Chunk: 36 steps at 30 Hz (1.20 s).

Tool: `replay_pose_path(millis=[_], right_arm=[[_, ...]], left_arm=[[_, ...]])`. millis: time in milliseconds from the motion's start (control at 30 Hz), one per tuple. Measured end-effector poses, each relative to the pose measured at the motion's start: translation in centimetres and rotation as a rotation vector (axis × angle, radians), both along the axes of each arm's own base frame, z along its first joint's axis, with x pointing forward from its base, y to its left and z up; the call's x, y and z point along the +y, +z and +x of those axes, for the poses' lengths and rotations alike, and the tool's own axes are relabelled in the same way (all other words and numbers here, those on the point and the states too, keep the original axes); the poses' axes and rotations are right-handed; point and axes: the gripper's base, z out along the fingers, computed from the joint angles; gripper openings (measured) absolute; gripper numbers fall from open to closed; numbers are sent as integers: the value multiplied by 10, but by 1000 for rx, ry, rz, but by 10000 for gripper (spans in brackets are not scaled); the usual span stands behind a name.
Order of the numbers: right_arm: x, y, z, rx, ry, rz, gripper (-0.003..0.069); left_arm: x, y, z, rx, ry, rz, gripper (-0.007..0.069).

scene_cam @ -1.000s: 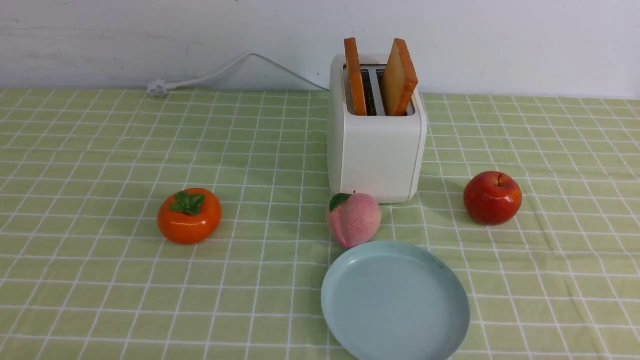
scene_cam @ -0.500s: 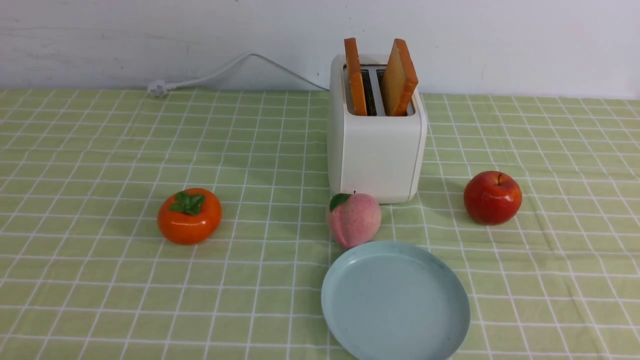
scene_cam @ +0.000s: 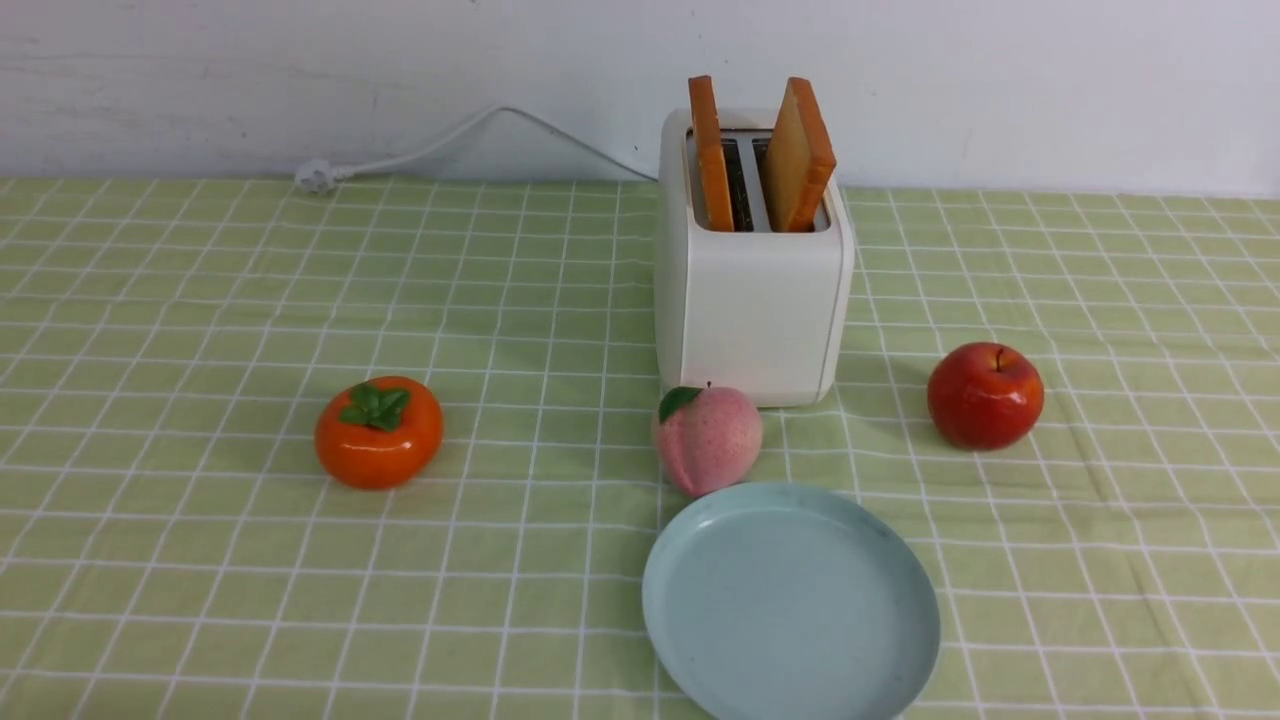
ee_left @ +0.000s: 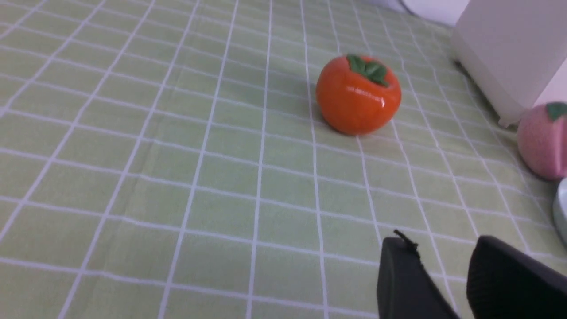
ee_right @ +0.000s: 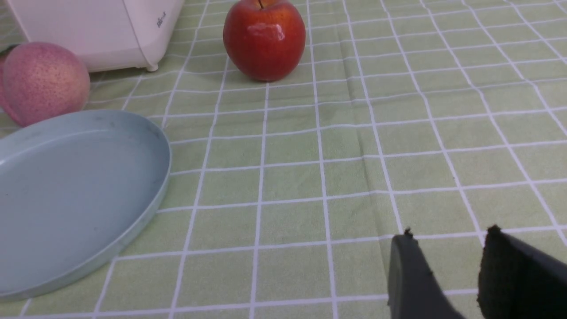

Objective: Take toasted bread from bread machine on green coffee tablecloth place on plate.
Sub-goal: 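Reach for a toast slice standing in the toaster with the left gripper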

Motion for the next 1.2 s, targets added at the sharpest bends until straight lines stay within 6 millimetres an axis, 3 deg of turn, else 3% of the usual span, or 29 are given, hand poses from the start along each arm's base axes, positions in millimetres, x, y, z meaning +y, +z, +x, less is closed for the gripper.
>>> replay_pose_path(millis=[333, 600, 700, 767, 933, 1067, 1200], right_arm=[[0, 0, 0, 0, 0, 0, 239], [0, 1, 0, -13, 1, -5, 239], [2, 2, 2, -50, 5, 67, 239], [4, 5, 2, -82, 7, 119, 239], [6, 20, 4, -235, 6, 301, 239], [5, 26, 5, -299, 5, 328, 239], [5, 29, 5, -335, -4, 399, 223]], left_arm=[[3, 18, 2, -166, 57, -337, 229], [6, 23, 2, -198, 100, -640, 235], [8, 24, 2, -206, 121, -760, 232], [6, 28, 1, -203, 101, -750, 213], [-4, 61, -7, -232, -31, -571, -1], [-8, 82, -12, -257, -92, -487, -13], [-14, 101, 1, -180, -133, -353, -13]])
